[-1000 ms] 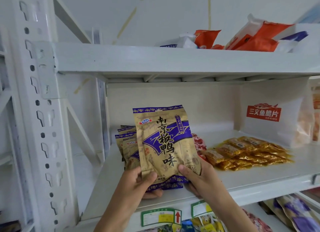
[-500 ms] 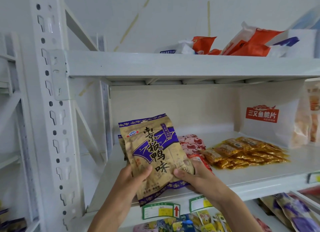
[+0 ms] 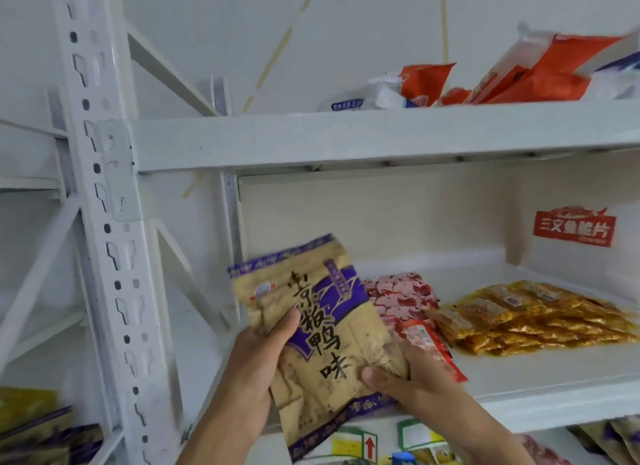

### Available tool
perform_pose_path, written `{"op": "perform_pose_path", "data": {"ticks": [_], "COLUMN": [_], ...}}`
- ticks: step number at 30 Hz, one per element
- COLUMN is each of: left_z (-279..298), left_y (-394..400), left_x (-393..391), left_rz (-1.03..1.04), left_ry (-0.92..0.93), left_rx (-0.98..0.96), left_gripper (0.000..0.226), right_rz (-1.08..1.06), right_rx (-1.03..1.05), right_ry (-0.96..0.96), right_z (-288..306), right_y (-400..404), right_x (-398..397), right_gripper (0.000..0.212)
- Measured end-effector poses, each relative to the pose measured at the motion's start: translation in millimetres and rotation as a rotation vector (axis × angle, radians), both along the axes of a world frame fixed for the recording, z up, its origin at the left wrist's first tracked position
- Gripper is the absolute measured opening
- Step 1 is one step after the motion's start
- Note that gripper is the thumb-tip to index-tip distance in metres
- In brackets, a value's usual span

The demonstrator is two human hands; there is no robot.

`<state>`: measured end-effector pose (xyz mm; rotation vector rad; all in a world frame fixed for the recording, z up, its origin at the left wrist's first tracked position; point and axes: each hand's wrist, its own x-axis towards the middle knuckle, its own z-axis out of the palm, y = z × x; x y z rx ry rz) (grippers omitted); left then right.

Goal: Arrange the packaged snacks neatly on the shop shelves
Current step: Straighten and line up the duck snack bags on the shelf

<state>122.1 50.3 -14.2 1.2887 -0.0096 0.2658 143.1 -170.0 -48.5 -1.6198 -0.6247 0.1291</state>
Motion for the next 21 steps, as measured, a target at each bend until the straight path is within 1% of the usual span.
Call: {"op": "perform_pose_path", "data": {"ticks": [1, 2, 5, 6, 7, 8, 9, 10, 11, 12, 13, 14, 15, 16, 18, 19, 21], "left_z": [3.8, 4.5, -9.7, -13.9, -14.4, -9.2, -0.8, 7.8, 13.2, 15.9, 16.3, 15.7, 14.1, 10.2, 19.2, 24.7, 33.2], "left_y": [1.8, 2.8, 6.4, 5.1, 0.6, -6.9, -16.5, -25.5, -31.8, -37.6, -43.0, -46.2, -44.1, -40.0, -30.2, -23.3, -12.3], "left_x": [-0.5, -2.5, -14.7, -22.3, -30.3, -37.9, -42.7, -42.3, -36.7, -32.1, -29.8, -29.8, -27.6, -31.3, -25.9, -21.2, -10.2], "left_rz": [0.036, 0.124, 0.557, 0.627, 0.613, 0.514, 0.376, 0.254, 0.185, 0.182, 0.217, 0.264, 0.289, 0.272, 0.161, 0.109, 0.075], "left_ry": [-0.068, -0.146, -0.302, -0.322, -0.322, -0.298, -0.249, -0.201, -0.186, -0.190, -0.197, -0.195, -0.181, -0.155, -0.070, -0.023, 0.052], "left_rx": [0.055, 0.109, 0.259, 0.292, 0.312, 0.323, 0.320, 0.316, 0.319, 0.325, 0.315, 0.263, 0.181, 0.080, -0.068, -0.073, -0.035], "left_gripper": [0.027, 0.028, 0.044, 0.048, 0.053, 0.061, 0.068, 0.068, 0.061, 0.050, 0.039, 0.027, 0.020, 0.019, 0.023, 0.025, 0.030], "right_rz": [-0.035, -0.078, -0.252, -0.306, -0.354, -0.432, -0.528, -0.581, -0.586, -0.585, -0.569, -0.541, -0.504, -0.480, -0.503, -0.539, -0.558], "right_rx": [0.002, 0.001, 0.019, 0.035, 0.021, -0.039, -0.139, -0.242, -0.321, -0.371, -0.410, -0.413, -0.376, -0.334, -0.277, -0.268, -0.283], "right_ry": [-0.052, -0.116, -0.294, -0.319, -0.362, -0.468, -0.616, -0.732, -0.793, -0.837, -0.895, -0.943, -0.955, -0.945, -0.840, -0.774, -0.630], "right_z": [-2.7, -6.0, -20.0, -25.0, -30.4, -34.7, -37.6, -37.7, -34.8, -30.4, -27.7, -25.6, -24.2, -25.1, -26.5, -26.5, -22.6], "right_y": [3.1, 6.4, 13.7, 15.9, 19.5, 24.8, 31.3, 37.8, 43.8, 49.5, 51.7, 52.2, 51.5, 48.7, 38.8, 32.8, 23.7], "right_x": [1.2, 1.5, -2.2, -4.4, -8.2, -12.5, -15.9, -19.1, -24.2, -28.9, -31.7, -34.9, -37.5, -37.7, -35.9, -31.6, -23.8], "right_gripper": [0.036, 0.034, 0.032, 0.030, 0.025, 0.021, 0.025, 0.035, 0.048, 0.061, 0.070, 0.074, 0.074, 0.072, 0.071, 0.074, 0.082]}}
